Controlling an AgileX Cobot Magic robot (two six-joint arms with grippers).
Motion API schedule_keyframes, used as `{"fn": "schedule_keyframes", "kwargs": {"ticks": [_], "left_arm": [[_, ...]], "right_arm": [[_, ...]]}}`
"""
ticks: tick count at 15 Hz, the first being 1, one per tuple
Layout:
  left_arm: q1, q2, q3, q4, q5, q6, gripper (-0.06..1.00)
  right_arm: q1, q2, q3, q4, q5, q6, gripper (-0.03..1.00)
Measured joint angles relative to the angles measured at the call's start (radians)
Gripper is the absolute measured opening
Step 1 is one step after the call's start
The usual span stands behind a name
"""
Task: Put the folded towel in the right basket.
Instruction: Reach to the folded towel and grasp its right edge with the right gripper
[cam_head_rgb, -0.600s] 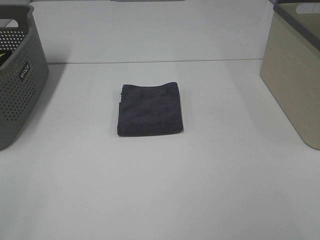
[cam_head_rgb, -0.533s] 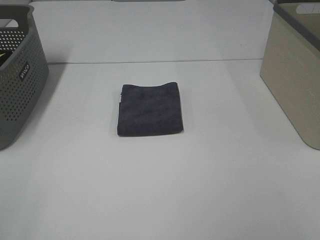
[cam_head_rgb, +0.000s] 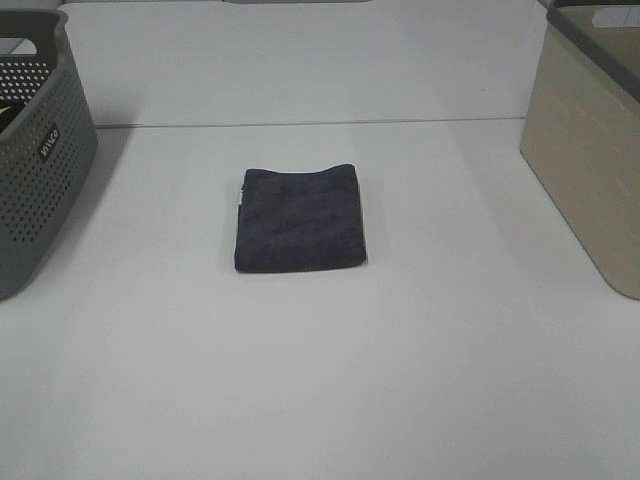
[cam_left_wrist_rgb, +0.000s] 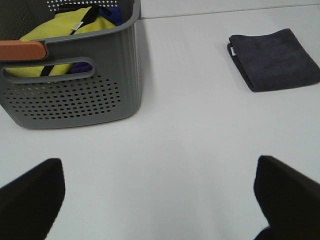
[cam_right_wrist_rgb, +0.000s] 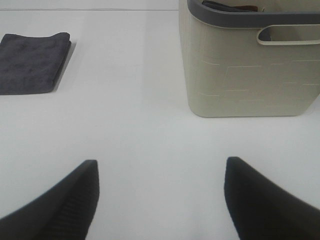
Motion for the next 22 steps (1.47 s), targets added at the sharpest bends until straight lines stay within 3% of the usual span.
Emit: {"fn": "schedule_keyframes", "kwargs": {"ticks": [22], "left_arm": [[0.0,0.0,0.0,0.0,0.0,0.0,0.98]], "right_arm": [[0.0,0.0,0.0,0.0,0.0,0.0,0.68]]}}
